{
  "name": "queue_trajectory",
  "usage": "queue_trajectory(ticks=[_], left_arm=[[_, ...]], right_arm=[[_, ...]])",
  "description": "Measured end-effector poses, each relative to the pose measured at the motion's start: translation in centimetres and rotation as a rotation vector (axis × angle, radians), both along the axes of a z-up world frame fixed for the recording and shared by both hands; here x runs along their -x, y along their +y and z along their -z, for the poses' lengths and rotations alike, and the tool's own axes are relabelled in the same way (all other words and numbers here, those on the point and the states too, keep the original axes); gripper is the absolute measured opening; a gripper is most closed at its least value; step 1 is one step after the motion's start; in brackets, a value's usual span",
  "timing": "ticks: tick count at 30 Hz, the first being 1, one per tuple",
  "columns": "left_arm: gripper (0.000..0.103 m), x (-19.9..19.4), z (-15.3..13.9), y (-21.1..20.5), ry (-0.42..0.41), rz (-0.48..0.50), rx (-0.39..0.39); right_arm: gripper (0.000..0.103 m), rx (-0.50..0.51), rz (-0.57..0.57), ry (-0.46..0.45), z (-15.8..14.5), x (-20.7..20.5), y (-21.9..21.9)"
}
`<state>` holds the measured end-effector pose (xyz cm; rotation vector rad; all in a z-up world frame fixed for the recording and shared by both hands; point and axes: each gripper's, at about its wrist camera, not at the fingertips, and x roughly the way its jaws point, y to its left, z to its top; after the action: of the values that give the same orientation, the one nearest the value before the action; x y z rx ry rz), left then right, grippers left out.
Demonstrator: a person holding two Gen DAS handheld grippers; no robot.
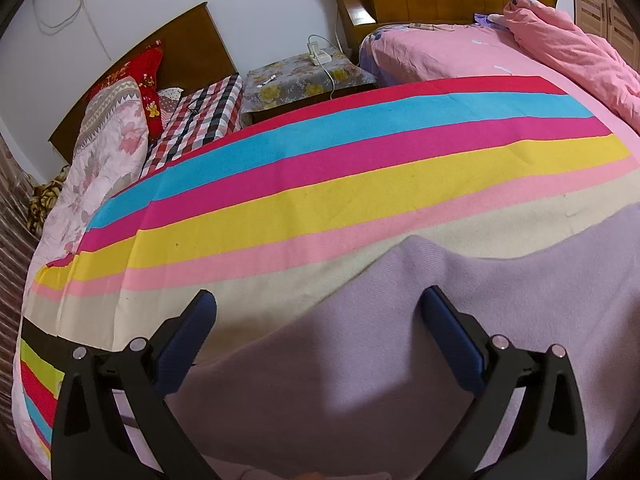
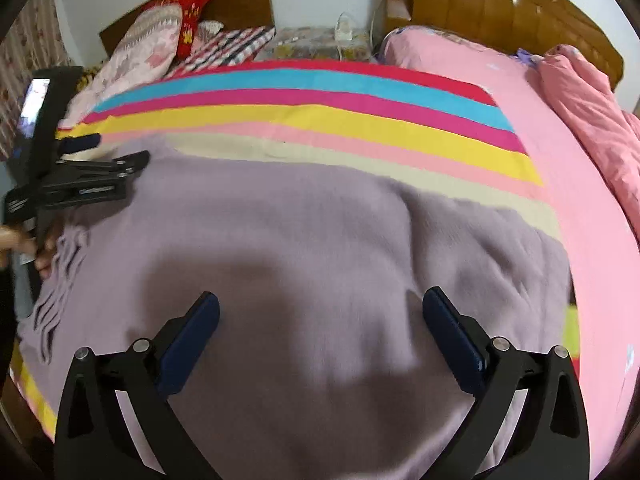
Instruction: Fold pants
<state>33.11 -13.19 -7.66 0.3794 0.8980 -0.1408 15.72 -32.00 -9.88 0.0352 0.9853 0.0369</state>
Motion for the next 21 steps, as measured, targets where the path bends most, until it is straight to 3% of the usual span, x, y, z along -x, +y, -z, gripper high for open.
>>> queue_trajectory(ticks=[5,9,11,12,16,19,21], left_arm=[[0.102,0.0,0.0,0.0,-0.001,0.0,-0.002],[0.102,0.0,0.0,0.0,-0.001,0.001,-0.002],[0.102,0.0,0.0,0.0,-0.003,0.001,-0.005],[0.102,0.1,0.0,-0.1,-0.008,0.002,-0.013],[0.102,0.6,-0.3,-0.7,-0.044,0.011,-0.053],[0.102,2.4,-2.4,0.2,-0.128,0.02,-0.01],[0.102,5.3,-5.1,1.7,-0.204,0.016,0.078]], right_arm=[[0.098,0.062,0.035,-0.033,-0.4,3.9,0.0],[0.098,-0.019,0.028,-0.116,-0.4,7.4,2.0],[0.099,0.066,-0.004,-0.07,1.2,7.8,4.0],[0.099,0.12,0.0,-0.118,1.5,8.8,4.7],[0.099,0.053,0.06,-0.09,1.0,10.1,3.4],[0.099,0.049,0.089,-0.116,-0.6,11.1,3.4],[0.099,0.04,0.048,-0.152,-1.4,12.0,4.3]])
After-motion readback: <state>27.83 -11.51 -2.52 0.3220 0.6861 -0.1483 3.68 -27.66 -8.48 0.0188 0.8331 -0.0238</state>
